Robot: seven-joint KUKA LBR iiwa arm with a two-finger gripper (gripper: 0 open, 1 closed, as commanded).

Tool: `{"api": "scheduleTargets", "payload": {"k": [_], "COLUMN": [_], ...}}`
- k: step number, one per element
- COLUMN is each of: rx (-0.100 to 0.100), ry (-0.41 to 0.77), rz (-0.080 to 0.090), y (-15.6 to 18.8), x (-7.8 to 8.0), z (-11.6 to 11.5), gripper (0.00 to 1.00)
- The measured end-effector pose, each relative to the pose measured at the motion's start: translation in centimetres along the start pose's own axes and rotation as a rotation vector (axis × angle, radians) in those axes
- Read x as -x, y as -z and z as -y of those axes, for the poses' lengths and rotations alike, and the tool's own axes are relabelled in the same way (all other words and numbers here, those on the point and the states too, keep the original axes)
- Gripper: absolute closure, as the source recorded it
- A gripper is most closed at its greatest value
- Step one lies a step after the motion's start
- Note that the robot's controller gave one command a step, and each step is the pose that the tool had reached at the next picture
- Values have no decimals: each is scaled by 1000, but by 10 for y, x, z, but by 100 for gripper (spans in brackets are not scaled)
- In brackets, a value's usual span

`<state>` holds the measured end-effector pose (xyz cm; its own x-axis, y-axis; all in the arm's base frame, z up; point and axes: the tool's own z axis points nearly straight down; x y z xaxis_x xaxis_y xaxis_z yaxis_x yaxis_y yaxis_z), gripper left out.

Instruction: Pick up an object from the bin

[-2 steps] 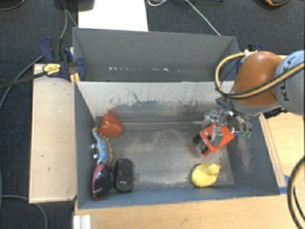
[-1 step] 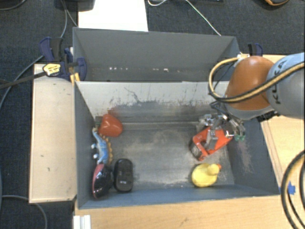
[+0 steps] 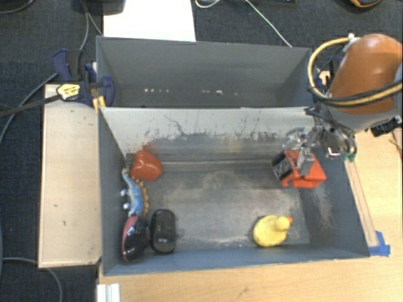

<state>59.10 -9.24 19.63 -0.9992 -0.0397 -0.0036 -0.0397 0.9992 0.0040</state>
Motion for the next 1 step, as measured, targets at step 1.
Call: {"api": "scheduleTargets", "payload": {"k": [1], "rx": [5], "ry": [-15], "rz": [-2], "y": [-77], "x": [-5], "z": [12], "gripper": [100]}}
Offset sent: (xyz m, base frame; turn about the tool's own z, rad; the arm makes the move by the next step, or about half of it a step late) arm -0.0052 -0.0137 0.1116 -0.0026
